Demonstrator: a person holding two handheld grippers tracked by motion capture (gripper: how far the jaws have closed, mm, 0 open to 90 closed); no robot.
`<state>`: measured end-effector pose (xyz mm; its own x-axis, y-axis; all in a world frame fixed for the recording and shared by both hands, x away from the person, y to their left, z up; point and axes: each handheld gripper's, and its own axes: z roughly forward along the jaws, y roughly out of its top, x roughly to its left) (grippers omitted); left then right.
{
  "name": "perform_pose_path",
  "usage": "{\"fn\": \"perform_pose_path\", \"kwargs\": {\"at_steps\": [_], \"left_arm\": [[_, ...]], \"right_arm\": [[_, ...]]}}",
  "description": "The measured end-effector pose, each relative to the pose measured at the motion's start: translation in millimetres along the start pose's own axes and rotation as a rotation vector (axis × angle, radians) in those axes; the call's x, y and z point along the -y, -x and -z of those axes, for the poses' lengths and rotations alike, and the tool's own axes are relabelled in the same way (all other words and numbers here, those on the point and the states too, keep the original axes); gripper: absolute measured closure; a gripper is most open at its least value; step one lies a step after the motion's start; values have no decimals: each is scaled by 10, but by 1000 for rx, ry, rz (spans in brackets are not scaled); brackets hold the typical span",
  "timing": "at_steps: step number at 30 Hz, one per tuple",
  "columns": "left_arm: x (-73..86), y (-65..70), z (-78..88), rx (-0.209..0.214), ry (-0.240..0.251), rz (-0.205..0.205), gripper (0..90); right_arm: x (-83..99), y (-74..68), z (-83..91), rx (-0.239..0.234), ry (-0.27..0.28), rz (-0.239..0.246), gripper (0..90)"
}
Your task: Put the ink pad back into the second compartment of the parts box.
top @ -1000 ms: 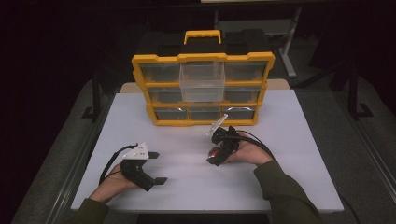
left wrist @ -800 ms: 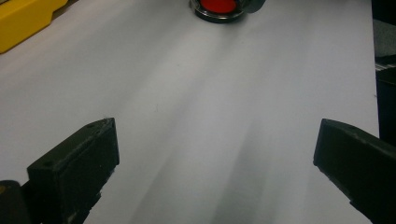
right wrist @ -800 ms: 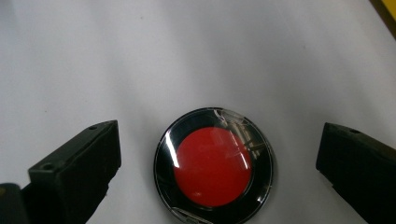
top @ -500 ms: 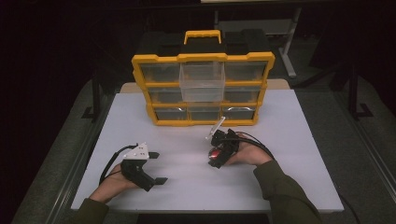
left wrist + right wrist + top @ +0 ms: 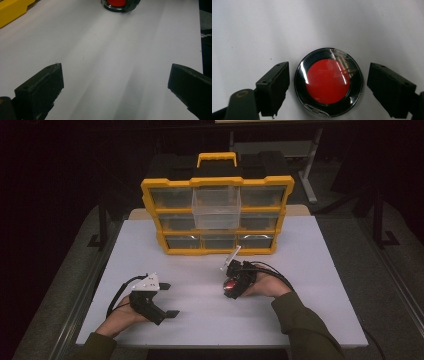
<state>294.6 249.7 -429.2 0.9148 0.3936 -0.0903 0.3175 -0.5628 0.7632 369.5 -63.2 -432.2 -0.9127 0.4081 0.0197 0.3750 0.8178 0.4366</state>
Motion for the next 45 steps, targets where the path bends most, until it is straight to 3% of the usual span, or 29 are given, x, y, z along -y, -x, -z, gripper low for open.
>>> {"fn": "perform_pose_path", "kwargs": {"at_steps": [11, 28, 45], "left_arm": [[0, 0, 1, 0, 0, 0, 0], [0, 1, 6, 1, 1, 1, 0], [0, -1, 11, 1, 3, -6, 0]], "right_arm": [[3, -17, 1, 3, -7, 18, 264], [13, -18, 9, 2, 0, 16, 286], [65, 82, 173, 27, 33, -43, 287]]}}
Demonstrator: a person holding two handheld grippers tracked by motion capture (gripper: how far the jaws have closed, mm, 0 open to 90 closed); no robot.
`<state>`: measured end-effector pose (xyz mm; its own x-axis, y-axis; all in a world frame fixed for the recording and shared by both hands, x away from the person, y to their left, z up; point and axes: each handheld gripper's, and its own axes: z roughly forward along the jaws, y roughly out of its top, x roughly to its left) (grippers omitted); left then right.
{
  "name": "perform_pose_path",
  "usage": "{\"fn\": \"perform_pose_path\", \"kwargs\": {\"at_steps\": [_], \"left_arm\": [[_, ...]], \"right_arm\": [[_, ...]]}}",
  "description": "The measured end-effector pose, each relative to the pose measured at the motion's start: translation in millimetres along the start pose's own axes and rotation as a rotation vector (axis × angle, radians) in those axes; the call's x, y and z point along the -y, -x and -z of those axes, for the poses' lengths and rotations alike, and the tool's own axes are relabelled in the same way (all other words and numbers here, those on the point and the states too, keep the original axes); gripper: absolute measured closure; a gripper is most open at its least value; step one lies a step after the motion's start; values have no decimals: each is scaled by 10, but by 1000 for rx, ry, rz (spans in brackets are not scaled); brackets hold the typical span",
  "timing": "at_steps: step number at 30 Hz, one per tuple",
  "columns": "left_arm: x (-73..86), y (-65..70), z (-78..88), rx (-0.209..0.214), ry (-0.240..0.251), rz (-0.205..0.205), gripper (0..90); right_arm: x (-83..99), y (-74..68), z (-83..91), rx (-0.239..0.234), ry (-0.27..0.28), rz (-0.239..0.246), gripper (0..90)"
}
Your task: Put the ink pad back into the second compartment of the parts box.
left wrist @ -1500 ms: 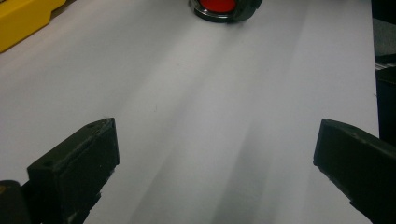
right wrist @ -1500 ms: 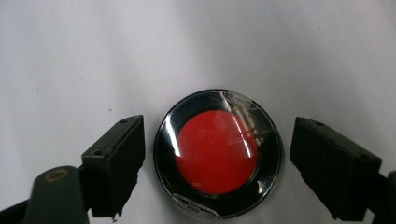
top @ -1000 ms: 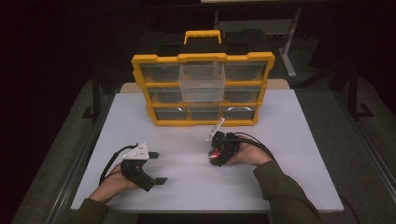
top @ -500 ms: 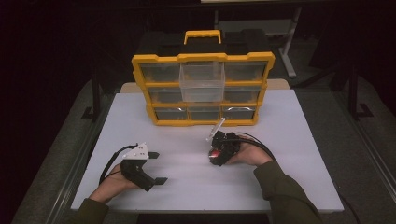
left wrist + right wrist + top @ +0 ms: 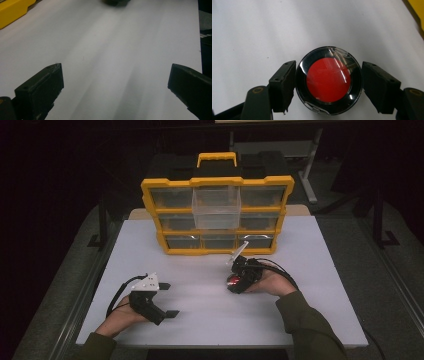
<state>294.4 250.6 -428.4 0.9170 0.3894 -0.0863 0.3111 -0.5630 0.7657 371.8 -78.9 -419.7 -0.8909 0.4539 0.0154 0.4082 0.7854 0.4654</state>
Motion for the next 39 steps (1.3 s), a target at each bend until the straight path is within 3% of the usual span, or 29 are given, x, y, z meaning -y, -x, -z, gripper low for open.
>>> {"fn": "perform_pose_path", "kwargs": {"at_steps": [10, 20, 39], "left_arm": [[1, 0, 2, -2, 0, 0, 0], [1, 3, 0, 0, 0, -1, 0], [-4, 14, 1, 1, 2, 1, 0]], "right_arm": [[26, 62, 132, 15, 12, -67, 287], [58, 123, 272, 31, 40, -94, 287], [67, 182, 584, 63, 57, -101, 287]]}}
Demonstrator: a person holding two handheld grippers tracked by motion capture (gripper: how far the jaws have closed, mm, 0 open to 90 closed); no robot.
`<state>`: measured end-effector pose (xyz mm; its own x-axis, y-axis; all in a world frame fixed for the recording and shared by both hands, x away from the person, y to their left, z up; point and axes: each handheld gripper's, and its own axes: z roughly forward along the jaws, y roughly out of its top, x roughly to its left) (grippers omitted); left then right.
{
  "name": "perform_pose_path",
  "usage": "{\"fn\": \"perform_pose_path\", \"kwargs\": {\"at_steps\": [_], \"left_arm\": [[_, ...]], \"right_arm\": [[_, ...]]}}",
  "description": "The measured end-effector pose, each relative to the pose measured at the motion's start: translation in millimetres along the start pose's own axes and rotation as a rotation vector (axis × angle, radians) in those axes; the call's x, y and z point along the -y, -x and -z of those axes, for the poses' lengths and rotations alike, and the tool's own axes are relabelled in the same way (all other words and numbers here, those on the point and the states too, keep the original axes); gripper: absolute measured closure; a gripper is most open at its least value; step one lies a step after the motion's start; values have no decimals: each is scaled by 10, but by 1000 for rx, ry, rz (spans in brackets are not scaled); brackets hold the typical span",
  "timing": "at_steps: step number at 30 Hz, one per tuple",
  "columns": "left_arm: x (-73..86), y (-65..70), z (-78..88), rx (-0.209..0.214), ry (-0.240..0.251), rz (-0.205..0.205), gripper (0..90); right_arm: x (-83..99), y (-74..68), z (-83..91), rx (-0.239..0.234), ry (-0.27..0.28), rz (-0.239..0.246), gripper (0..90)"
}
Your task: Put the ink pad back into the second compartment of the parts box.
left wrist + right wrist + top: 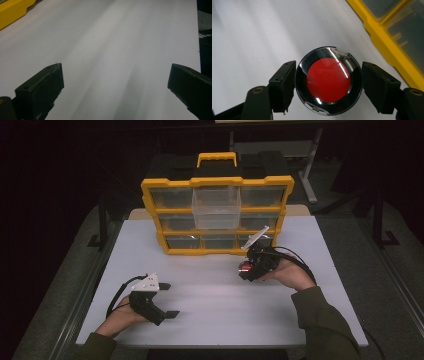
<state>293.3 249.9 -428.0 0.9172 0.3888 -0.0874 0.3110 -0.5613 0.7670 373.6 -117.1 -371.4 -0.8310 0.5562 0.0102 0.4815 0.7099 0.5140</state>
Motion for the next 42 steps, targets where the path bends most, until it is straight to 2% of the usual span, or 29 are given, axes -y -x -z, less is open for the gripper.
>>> {"fn": "perform_pose_path", "kwargs": {"at_steps": [16, 18, 35, 42], "left_arm": [[1, -4, -4, 0, -2, -3, 0], [1, -6, -3, -1, -2, -2, 0], [3, -4, -3, 0, 0, 1, 0], [2, -4, -4, 2, -1, 2, 0]], "right_arm": [[-172, 66, 402, 18, 29, 7, 287], [-193, 71, 466, 9, 36, -4, 287], [-459, 143, 983, 34, 70, 15, 287], [-543, 169, 1138, 37, 76, 22, 288]]}}
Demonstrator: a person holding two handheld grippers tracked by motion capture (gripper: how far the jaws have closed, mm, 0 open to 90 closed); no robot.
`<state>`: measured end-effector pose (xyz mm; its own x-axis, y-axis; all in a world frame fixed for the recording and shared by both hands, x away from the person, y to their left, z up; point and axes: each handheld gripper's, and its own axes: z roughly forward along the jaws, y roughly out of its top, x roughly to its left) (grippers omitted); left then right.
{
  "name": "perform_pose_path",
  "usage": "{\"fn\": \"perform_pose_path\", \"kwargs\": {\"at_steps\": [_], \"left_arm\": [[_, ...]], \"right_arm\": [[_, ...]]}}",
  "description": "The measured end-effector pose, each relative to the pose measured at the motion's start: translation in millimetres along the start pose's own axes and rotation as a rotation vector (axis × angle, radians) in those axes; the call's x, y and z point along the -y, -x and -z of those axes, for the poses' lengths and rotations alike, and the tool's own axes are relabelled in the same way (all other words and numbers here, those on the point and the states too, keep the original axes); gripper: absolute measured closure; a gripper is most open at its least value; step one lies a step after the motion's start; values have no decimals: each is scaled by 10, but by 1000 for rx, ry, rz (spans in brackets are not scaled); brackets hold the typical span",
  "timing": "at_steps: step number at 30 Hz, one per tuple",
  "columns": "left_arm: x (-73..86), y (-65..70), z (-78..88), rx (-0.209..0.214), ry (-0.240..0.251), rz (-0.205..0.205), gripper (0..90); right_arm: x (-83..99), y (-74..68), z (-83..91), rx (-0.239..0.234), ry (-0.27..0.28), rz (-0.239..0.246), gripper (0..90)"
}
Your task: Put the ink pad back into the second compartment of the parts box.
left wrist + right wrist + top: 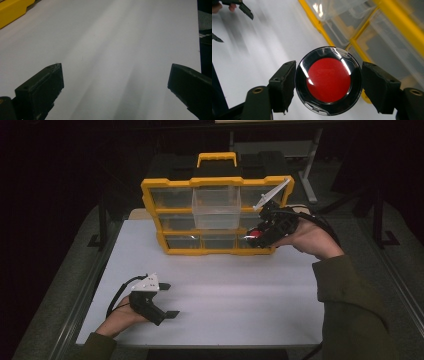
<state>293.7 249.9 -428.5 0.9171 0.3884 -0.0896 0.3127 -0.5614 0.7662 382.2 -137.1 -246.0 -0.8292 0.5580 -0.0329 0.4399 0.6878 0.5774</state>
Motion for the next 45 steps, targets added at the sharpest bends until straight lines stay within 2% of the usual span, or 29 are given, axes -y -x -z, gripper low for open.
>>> {"fn": "perform_pose_path", "kwargs": {"at_steps": [3, 13, 29, 36, 45], "left_arm": [[-5, 0, 0, 1, 2, 3, 0], [-10, -11, 9, 1, 1, 7, 0], [11, -9, 16, 2, 2, 9, 0], [10, -2, 15, 4, -1, 7, 0], [13, -2, 23, 3, 10, 11, 0]], "right_arm": [[-73, 37, 130, -2, 9, -3, 287], [-271, 121, 394, 1, 32, 15, 287], [-654, 142, 731, 24, 75, 33, 287], [-811, 148, 742, 13, 105, 37, 287], [-1032, 116, 566, -11, 103, 51, 287]]}}
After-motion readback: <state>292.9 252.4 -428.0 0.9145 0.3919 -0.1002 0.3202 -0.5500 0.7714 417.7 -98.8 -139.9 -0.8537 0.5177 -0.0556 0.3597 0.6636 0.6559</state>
